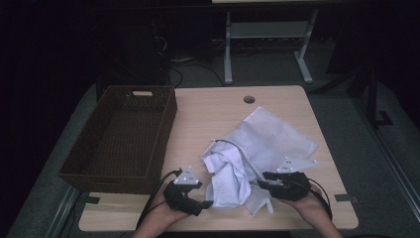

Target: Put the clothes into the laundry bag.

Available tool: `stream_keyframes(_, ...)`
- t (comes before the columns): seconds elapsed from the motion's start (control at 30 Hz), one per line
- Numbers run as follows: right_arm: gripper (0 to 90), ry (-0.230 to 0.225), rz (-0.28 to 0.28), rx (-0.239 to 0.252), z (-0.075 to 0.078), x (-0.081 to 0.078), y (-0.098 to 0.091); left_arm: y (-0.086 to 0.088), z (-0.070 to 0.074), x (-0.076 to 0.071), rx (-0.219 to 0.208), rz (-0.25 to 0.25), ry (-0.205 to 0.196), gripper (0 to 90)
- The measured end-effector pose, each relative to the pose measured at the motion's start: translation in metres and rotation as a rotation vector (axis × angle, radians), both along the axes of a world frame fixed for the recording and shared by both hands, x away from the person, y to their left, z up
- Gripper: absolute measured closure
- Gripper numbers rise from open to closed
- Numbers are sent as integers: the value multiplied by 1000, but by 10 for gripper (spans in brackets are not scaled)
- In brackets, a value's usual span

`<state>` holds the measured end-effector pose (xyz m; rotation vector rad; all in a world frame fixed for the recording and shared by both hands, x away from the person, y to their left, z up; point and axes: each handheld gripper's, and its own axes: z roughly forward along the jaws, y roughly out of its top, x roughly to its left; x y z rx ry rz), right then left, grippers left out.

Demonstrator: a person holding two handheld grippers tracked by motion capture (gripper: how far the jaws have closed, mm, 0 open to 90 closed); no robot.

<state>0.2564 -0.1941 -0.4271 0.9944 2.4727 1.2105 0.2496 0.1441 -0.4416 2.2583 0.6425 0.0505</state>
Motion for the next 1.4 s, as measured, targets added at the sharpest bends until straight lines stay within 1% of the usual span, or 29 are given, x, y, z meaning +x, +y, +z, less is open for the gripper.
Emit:
stream_keyframes(0.03,642,4,-3,-9,-2,1,1,-1,-2,-2,-1,-11,5,218)
stream_keyframes(0.07,709,9,-5,-16,-3,2,1,-2,-3,-3,-1,-20,12,199)
stream_keyframes(0.1,737,10,-5,-21,-4,2,1,-5,-5,-4,10,-32,17,188)
stream_keyframes(0.17,790,17,-4,-29,-5,3,1,-10,-7,-5,25,-42,9,177)
stream_keyframes(0.2,819,18,-3,-33,-6,4,1,-12,-8,-4,25,-45,10,175)
stream_keyframes(0.23,831,18,0,-34,-6,4,1,-15,-9,-4,30,-59,14,169)
stream_keyframes(0.27,843,16,3,-34,-6,4,1,-18,-9,-5,29,-60,14,164)
stream_keyframes(0.4,845,11,13,-30,-5,4,1,-26,-9,-6,25,-76,10,144)
stream_keyframes(0.47,845,11,19,-32,-5,4,1,-30,-9,-5,11,-82,11,135)
stream_keyframes(0.5,845,12,21,-33,-5,4,2,-33,-8,-5,12,-92,5,135)
stream_keyframes(0.57,844,11,23,-34,-5,5,1,-34,-5,-6,0,-103,-3,134)
stream_keyframes(0.6,845,9,23,-32,-5,5,1,-34,-4,-7,-1,-103,-3,134)
stream_keyframes(0.63,844,10,24,-30,-5,4,0,-33,-4,-9,6,-105,-4,134)
stream_keyframes(0.73,844,7,21,-27,-4,4,-2,-24,-2,-14,9,-101,-9,133)
stream_keyframes(0.83,845,7,22,-26,-4,4,-1,-22,-2,-14,13,-87,-20,132)
stream_keyframes(0.93,845,8,25,-30,-4,5,0,-33,-6,-10,25,-95,-17,132)
stream_keyframes(1.0,845,7,26,-30,-4,4,0,-43,-9,-7,39,-100,-27,132)
stream_keyframes(1.07,846,5,26,-30,-4,4,1,-52,-13,-2,41,-98,-36,146)
stream_keyframes(1.1,847,7,26,-31,-4,4,1,-55,-15,1,45,-101,-36,187)
stream_keyframes(1.17,847,8,26,-31,-4,4,1,-59,-18,4,45,-117,-37,337)
stream_keyframes(1.2,849,9,27,-31,-4,4,1,-60,-18,6,47,-123,-36,467)
stream_keyframes(1.27,850,8,31,-32,-4,4,1,-63,-16,9,28,-134,-33,682)
stream_keyframes(1.3,851,7,31,-31,-4,4,1,-64,-14,10,18,-136,-38,753)
stream_keyframes(1.33,851,8,30,-30,-4,4,1,-65,-12,11,12,-134,-45,801)
stream_keyframes(1.4,852,5,31,-28,-4,4,1,-69,-6,13,0,-128,-66,832)
